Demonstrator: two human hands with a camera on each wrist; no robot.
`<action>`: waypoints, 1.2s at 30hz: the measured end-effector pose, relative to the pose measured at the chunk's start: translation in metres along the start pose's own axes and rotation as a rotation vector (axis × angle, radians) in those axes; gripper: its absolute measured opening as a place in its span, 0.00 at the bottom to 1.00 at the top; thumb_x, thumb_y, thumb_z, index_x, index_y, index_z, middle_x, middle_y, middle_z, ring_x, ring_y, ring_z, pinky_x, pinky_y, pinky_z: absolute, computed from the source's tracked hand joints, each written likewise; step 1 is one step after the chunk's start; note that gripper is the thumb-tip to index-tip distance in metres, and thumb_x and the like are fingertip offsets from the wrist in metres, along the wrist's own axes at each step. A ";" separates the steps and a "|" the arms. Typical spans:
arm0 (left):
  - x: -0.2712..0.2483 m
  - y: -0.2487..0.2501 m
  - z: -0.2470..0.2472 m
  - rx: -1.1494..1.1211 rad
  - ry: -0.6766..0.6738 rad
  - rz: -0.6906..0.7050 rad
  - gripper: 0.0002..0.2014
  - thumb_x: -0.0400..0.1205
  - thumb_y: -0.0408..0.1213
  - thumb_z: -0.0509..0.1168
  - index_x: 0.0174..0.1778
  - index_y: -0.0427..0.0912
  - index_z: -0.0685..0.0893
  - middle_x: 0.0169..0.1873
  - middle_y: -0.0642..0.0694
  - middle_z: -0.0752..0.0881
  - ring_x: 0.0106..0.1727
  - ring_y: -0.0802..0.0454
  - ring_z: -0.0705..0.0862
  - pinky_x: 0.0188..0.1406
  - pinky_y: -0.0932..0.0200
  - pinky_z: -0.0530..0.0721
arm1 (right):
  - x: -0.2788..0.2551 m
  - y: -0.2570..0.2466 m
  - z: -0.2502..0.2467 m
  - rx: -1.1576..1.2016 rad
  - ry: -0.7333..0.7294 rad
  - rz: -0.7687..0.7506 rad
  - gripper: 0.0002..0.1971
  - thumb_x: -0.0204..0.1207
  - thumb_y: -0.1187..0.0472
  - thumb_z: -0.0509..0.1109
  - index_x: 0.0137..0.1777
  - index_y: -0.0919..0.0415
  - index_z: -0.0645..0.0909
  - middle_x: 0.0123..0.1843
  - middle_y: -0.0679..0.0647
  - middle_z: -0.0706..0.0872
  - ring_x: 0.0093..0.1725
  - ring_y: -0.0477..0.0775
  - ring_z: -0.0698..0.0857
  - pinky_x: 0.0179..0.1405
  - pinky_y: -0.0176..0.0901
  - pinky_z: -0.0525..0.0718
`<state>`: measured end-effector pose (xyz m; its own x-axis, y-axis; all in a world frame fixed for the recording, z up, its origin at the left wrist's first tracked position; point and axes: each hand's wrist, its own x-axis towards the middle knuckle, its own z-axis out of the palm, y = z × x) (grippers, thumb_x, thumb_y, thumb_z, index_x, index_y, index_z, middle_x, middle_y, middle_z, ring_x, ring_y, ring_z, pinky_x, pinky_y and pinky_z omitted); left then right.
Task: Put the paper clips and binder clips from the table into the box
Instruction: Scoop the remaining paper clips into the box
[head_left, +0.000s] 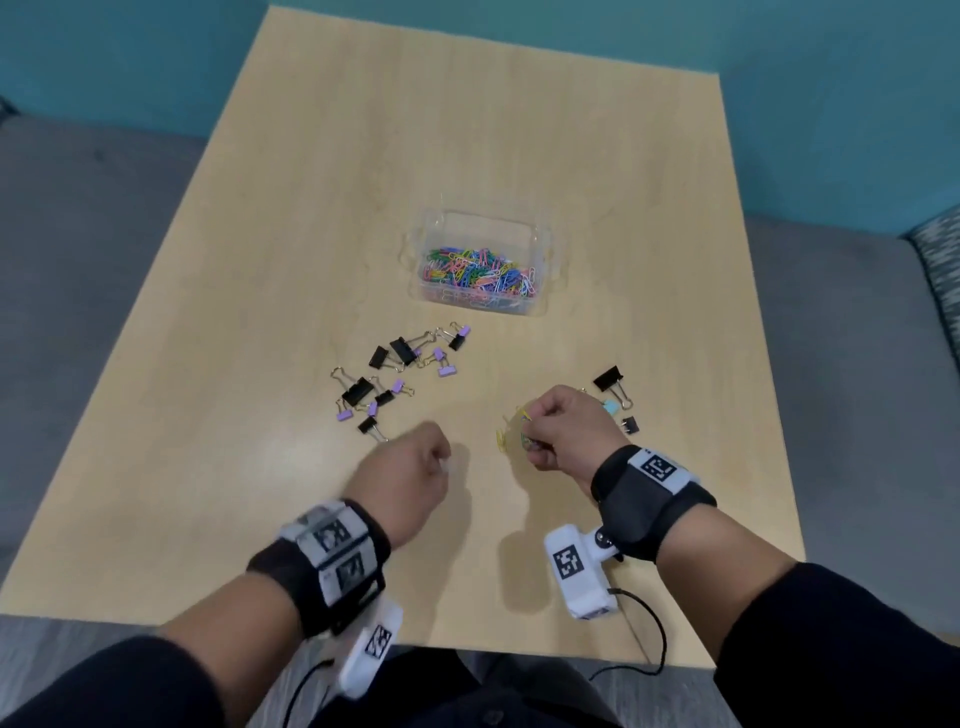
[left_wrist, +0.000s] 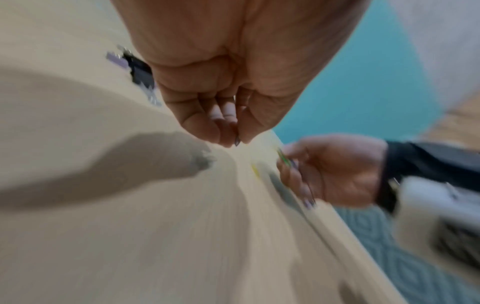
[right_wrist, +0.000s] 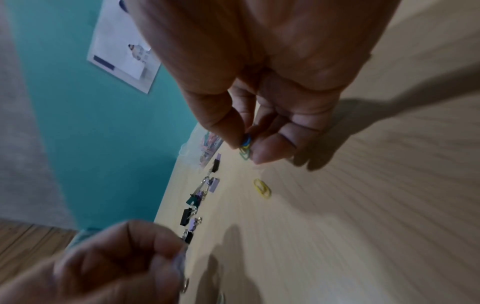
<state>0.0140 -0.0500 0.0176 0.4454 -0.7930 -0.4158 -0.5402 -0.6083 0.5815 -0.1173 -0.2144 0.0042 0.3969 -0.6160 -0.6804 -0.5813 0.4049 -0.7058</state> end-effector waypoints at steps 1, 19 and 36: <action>0.017 0.003 -0.014 -0.026 0.063 -0.014 0.06 0.76 0.34 0.60 0.41 0.53 0.76 0.31 0.51 0.83 0.33 0.50 0.81 0.30 0.58 0.76 | 0.005 -0.011 0.001 -0.029 0.007 -0.013 0.10 0.68 0.75 0.66 0.34 0.59 0.77 0.30 0.62 0.81 0.23 0.56 0.79 0.33 0.51 0.80; 0.066 0.012 -0.061 0.102 0.096 0.024 0.04 0.73 0.40 0.67 0.38 0.43 0.82 0.34 0.45 0.86 0.39 0.41 0.84 0.36 0.54 0.80 | 0.010 -0.059 0.008 -0.801 0.050 -0.273 0.04 0.70 0.57 0.67 0.39 0.56 0.77 0.39 0.55 0.85 0.40 0.60 0.84 0.35 0.45 0.78; 0.017 -0.012 0.005 0.306 -0.093 0.066 0.08 0.82 0.35 0.56 0.38 0.48 0.65 0.41 0.52 0.73 0.40 0.52 0.72 0.38 0.58 0.71 | -0.012 -0.008 0.037 -1.111 -0.096 -0.370 0.26 0.55 0.77 0.45 0.50 0.57 0.69 0.54 0.57 0.73 0.48 0.54 0.64 0.44 0.43 0.67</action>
<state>0.0248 -0.0567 0.0002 0.3427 -0.8220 -0.4548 -0.7615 -0.5266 0.3779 -0.0909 -0.1852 0.0102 0.6962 -0.5000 -0.5151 -0.7008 -0.6291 -0.3364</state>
